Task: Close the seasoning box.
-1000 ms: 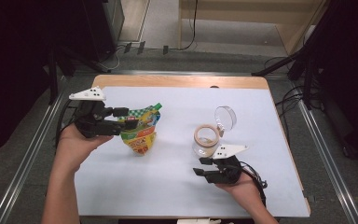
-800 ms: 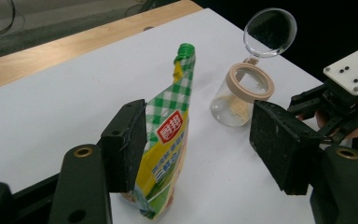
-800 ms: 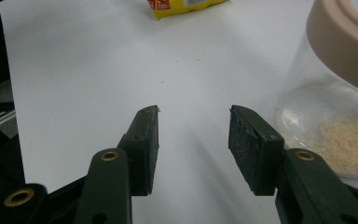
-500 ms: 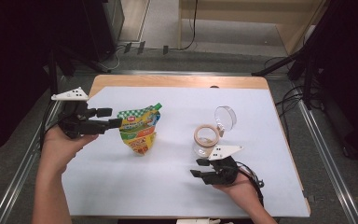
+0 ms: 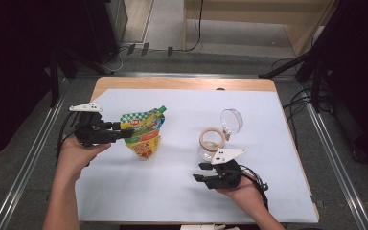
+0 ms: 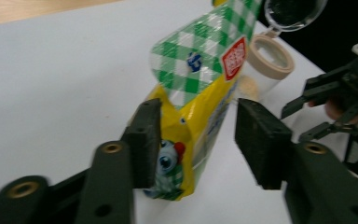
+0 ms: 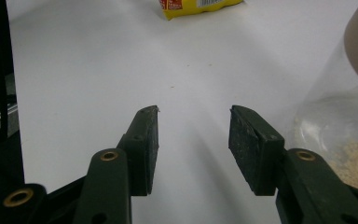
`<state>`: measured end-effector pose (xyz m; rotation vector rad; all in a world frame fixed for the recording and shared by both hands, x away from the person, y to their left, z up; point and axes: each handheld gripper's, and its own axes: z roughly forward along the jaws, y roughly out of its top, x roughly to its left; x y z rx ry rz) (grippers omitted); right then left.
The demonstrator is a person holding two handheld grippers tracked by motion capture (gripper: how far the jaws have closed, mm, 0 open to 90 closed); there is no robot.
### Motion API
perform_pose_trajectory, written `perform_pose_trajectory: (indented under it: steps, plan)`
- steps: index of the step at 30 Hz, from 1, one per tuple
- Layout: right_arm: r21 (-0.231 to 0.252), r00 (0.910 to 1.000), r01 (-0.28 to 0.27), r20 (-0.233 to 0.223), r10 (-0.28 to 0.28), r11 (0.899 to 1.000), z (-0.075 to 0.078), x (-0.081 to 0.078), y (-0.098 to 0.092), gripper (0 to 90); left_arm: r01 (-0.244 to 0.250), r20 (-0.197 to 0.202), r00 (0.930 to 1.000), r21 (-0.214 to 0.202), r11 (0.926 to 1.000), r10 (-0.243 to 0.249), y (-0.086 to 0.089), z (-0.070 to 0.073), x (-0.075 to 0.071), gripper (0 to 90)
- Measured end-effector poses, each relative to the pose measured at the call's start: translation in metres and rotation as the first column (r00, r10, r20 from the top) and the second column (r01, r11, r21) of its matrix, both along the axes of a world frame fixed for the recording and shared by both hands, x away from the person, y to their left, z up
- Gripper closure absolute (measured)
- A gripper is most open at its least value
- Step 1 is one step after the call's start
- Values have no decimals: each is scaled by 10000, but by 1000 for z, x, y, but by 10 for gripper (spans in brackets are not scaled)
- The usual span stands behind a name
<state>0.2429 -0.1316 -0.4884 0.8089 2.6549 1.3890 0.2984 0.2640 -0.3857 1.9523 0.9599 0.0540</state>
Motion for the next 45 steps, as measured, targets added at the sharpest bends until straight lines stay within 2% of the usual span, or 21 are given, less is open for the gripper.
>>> perform_pose_trajectory:
  steps: [1,6,8,10,15,18,21,24,27,29,31,34,38,40,45]
  plan:
    - [-8,10000,-12,15,12,10000,0,0,0,539,78,-1,10000,-12,10000,-78,-2,-1,0,548]
    - [6,10000,-43,36,43,10000,0,0,3,540,53,75,10000,574,9983,-58,-14,-6,2,561]
    - [6,10000,-26,64,26,10000,-1,0,4,540,173,77,9998,450,9988,-176,-18,-10,3,622]
    - [37,10000,-15,58,15,10000,-1,1,4,539,78,57,10000,373,9993,-80,-21,-13,3,642]
    - [129,9999,-15,161,13,9999,-1,1,8,537,-122,-1,9999,620,9980,122,-32,-24,5,674]
    - [209,9997,4,230,-9,9998,-1,1,12,534,-339,273,9991,535,9980,324,-34,-28,5,732]
    - [273,9996,75,263,-83,9996,-3,2,17,531,-479,317,9984,399,9981,466,-33,-30,4,774]
    - [242,9996,75,275,-82,9997,-6,2,23,530,-522,474,9976,536,9972,496,-33,-31,4,857]
    - [136,9995,88,318,-92,9999,-10,2,28,530,-594,348,9977,635,9962,573,-34,-29,4,897]
    - [110,9992,110,375,-114,9999,-12,3,29,531,-490,34,9988,540,9973,489,-33,-28,6,900]
    - [90,9993,85,376,-89,9999,-12,3,29,532,-597,-104,9981,613,9963,604,-32,-24,8,900]
    - [117,9993,139,345,-143,9998,-13,4,30,533,-481,-257,9984,642,9968,498,-31,-16,6,900]
    - [230,9992,207,326,-215,9995,-13,5,30,533,-221,-198,9995,399,9990,229,-34,-6,3,900]
    - [265,9986,210,487,-223,9994,-14,6,30,533,-52,-134,9999,440,9990,58,-39,2,0,900]
    - [509,9987,358,355,-376,9981,-12,10,36,532,417,98,9991,578,9975,-423,-52,15,-7,900]
